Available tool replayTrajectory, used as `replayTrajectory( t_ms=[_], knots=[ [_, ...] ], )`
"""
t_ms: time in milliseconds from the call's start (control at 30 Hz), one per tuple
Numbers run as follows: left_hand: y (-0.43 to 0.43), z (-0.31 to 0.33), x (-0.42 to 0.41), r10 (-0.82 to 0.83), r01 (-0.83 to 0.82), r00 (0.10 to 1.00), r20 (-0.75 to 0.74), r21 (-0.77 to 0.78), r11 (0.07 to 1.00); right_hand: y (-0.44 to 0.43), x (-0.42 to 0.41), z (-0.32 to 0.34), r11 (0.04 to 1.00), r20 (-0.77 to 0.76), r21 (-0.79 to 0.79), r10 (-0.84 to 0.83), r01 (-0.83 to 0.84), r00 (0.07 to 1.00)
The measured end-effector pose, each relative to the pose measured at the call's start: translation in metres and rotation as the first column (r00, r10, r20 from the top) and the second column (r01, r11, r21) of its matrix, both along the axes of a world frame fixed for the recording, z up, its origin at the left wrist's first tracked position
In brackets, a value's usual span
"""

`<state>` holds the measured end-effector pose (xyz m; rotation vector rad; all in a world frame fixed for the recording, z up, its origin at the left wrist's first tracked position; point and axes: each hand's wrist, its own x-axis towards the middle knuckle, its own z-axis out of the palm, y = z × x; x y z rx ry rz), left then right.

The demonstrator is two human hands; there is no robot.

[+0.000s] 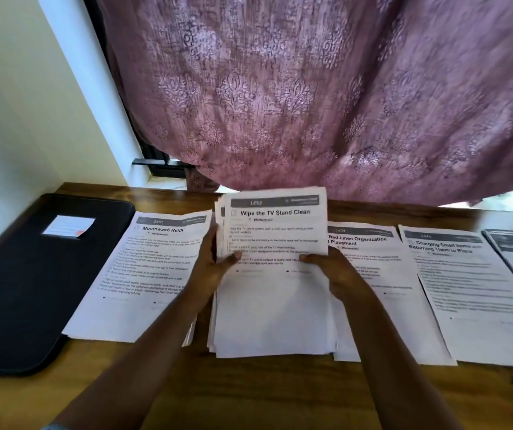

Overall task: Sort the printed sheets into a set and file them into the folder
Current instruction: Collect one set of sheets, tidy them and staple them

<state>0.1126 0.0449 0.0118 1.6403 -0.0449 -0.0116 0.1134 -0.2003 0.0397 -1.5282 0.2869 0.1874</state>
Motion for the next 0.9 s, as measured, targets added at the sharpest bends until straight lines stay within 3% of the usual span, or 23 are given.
replayTrajectory(
  t_ms=[67, 100, 167, 233, 300, 400, 533, 633, 733, 800, 900],
  knots=[
    [0.000, 0.024, 0.002, -0.050, 0.019, 0.993, -0.107, -0.274, 0.962, -0.005, -0.006, 0.017, 0.999, 0.052, 0.035, -0.017, 0.015, 0.999],
    [-0.001, 0.036, 0.001, -0.090, 0.040, 0.986, -0.142, -0.323, 0.946, -0.005, -0.009, 0.027, 0.999, 0.086, 0.039, -0.031, 0.028, 0.996],
    [-0.008, 0.061, -0.002, -0.054, 0.036, 0.995, -0.080, -0.213, 0.976, -0.001, -0.015, 0.045, 0.996, 0.176, 0.030, -0.090, 0.086, 0.980],
    [-0.016, 0.082, -0.008, 0.079, -0.076, 0.990, 0.119, -0.033, 0.997, 0.006, -0.022, 0.059, 0.987, 0.284, 0.011, -0.160, 0.163, 0.945],
    [-0.026, 0.097, -0.019, 0.152, -0.168, 0.948, 0.281, 0.035, 0.985, 0.012, -0.030, 0.066, 0.976, 0.403, -0.021, -0.189, 0.215, 0.896],
    [-0.035, 0.082, -0.033, 0.201, -0.276, 0.901, 0.385, 0.148, 0.950, 0.026, -0.041, 0.051, 0.958, 0.428, -0.113, -0.194, 0.265, 0.883],
    [-0.039, 0.034, -0.042, 0.212, -0.301, 0.933, 0.290, 0.305, 0.904, 0.049, -0.049, 0.018, 0.945, 0.311, -0.218, -0.169, 0.243, 0.935],
    [-0.037, 0.042, -0.037, 0.239, -0.314, 0.928, 0.287, 0.250, 0.916, 0.047, -0.047, 0.028, 0.940, 0.349, -0.229, -0.165, 0.255, 0.922],
    [-0.030, 0.064, -0.032, 0.199, -0.236, 0.964, 0.177, 0.223, 0.946, 0.029, -0.041, 0.046, 0.918, 0.348, -0.308, -0.137, 0.251, 0.927],
    [-0.020, 0.063, -0.037, 0.126, -0.132, 0.991, 0.039, 0.210, 0.969, 0.012, -0.036, 0.044, 0.926, 0.246, -0.329, -0.107, 0.187, 0.963],
    [-0.005, 0.041, -0.059, 0.039, -0.015, 0.985, -0.168, 0.140, 0.990, -0.004, -0.043, 0.028, 0.971, -0.007, -0.232, -0.064, 0.061, 0.998]
  ],
)
